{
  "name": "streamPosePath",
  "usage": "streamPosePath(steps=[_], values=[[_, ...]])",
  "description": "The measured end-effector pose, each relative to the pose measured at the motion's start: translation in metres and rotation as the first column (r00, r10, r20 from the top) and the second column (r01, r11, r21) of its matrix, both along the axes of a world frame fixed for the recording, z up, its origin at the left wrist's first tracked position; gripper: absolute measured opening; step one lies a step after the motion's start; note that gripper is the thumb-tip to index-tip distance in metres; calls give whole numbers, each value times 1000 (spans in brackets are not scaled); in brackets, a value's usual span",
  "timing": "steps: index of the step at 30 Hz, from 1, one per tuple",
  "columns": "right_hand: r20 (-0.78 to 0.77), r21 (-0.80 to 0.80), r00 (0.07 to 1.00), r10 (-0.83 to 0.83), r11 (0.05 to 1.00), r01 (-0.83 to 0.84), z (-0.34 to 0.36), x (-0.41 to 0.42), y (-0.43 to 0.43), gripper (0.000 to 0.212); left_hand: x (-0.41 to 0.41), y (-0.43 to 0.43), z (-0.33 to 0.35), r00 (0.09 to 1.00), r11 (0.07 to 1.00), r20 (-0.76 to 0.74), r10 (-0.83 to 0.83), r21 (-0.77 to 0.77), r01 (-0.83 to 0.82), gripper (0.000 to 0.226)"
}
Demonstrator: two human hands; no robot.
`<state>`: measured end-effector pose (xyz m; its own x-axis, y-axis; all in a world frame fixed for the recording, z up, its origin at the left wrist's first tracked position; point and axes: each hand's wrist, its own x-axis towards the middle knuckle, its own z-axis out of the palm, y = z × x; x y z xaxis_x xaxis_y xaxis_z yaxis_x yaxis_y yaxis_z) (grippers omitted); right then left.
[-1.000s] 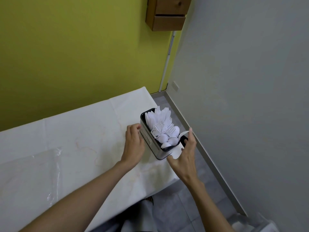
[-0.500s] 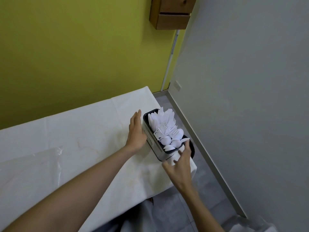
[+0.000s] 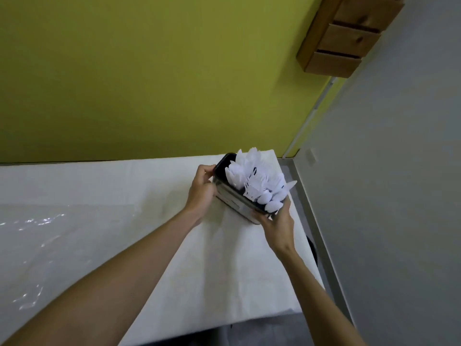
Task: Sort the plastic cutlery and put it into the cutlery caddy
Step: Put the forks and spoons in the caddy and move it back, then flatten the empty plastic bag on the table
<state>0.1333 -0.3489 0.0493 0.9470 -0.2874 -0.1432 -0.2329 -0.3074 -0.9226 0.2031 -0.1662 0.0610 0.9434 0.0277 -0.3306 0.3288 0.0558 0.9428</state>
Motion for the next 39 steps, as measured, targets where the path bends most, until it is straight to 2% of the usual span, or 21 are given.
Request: streamPosePath(steps=[3, 9, 17, 24, 27, 29, 31, 33, 34, 35, 37, 39], values=[[-18, -70, 990, 140, 987, -141, 5, 48, 28, 68, 6, 47, -2, 987, 987, -27, 158, -6, -158, 48], [-43, -85, 947, 319, 943, -322, -5, 106, 82, 60, 8, 107, -22, 947, 950, -82, 312, -7, -314, 45], [-93, -9, 949, 303, 952, -305, -12, 132, 109, 49, 27, 128, -27, 936, 939, -90, 340, -16, -343, 42], [-125, 23, 947, 295, 955, -294, -20, 130, 115, 52, 26, 129, -34, 945, 949, -88, 314, -10, -317, 47], [-132, 12, 948, 290, 957, -291, -21, 129, 117, 60, 22, 130, -33, 960, 962, -62, 272, 5, -272, 49], [-161, 0, 949, 272, 961, -275, -24, 125, 118, 76, 16, 131, -34, 977, 974, -35, 210, 92, -206, 53], [-212, -22, 952, 218, 973, -228, -32, 113, 117, 87, -2, 137, -45, 979, 927, -43, 200, 333, -174, 57], [-234, -31, 960, 152, 986, -164, -46, 97, 111, 85, -30, 144, -66, 946, 712, -67, 318, 676, -192, 55], [-242, -19, 962, 128, 991, -136, -50, 85, 107, 80, -48, 146, -76, 910, 596, -102, 402, 783, -176, 55], [-246, -11, 963, 111, 993, -117, -55, 73, 103, 74, -65, 146, -86, 863, 543, -166, 478, 828, -141, 55], [-239, -24, 963, 123, 991, -132, -59, 47, 94, 63, -92, 136, -94, 780, 597, -329, 533, 799, -70, 55], [-240, -57, 956, 170, 980, -189, -64, 23, 83, 56, -112, 120, -97, 808, 594, -370, 458, 804, 32, 54]])
